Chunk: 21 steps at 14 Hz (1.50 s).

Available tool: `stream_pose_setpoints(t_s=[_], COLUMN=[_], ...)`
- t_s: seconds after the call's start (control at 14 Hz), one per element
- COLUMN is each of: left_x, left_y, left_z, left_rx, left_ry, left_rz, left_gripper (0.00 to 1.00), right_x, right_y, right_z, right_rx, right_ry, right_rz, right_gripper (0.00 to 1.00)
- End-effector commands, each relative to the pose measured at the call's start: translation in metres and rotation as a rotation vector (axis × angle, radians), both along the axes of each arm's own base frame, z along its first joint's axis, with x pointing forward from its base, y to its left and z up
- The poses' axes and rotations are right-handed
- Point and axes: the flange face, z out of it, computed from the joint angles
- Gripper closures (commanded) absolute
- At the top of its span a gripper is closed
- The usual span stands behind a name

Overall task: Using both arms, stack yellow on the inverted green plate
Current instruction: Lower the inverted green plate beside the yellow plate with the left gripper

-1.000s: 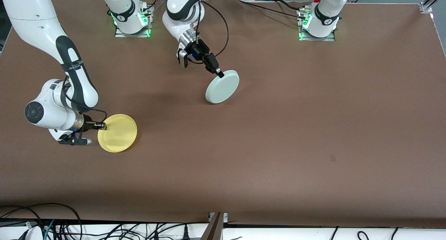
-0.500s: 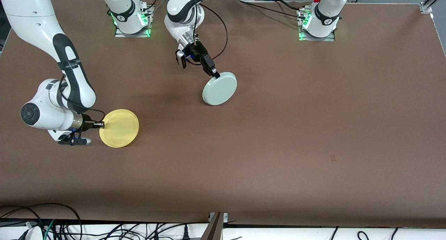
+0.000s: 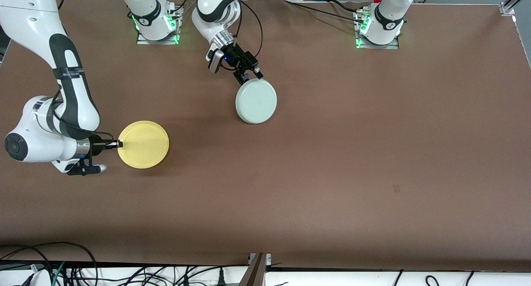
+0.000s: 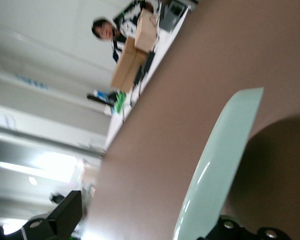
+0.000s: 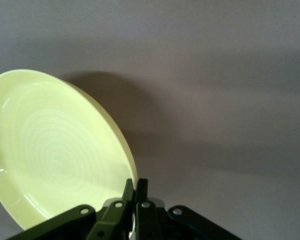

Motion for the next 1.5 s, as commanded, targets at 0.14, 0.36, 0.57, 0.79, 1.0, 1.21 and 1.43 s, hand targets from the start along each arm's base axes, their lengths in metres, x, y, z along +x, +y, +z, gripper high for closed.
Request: stream_pose_setpoints(t_s=[0.14,0.36,0.57,0.79,1.0,1.21,1.43], left_x=[0.011,0.045,0.092,0.119,0.134,0.130,0.143], left_y=[-0.011,-0.020,-0.020,-0.022,-0.031,-0.036,-0.028], left_z=[0.010,0.027,0.050,0.065,0.067,0.025,0.026], left_rx=[-0.356,-0.640,-0.864,-1.050,-1.241,-1.390,-1.434], left_ry=[0.071,0.140,0.237,0.310,0.323,0.314,0.305], left_rz=[0.201,0.343,0.450,0.536,0.567,0.503,0.501], left_gripper=[0.00,0.00,0.00,0.00,0.00,0.00,0.00], right_x=[0.003,0.003,0.000,-0.001,-0.001,-0.001,-0.001], right_y=[0.006,0.021,0.032,0.034,0.040,0.039,0.047], right_z=[0.020,0.040,0.046,0.048,0.047,0.043,0.042], right_rx=[0.038,0.051,0.061,0.064,0.063,0.058,0.060], right_ry=[0.035,0.023,0.045,0.057,0.063,0.068,0.070], right_rz=[0.018,0.040,0.050,0.055,0.067,0.070,0.078], right_gripper=[1.00,1.00,1.00,1.00,1.00,1.00,1.00])
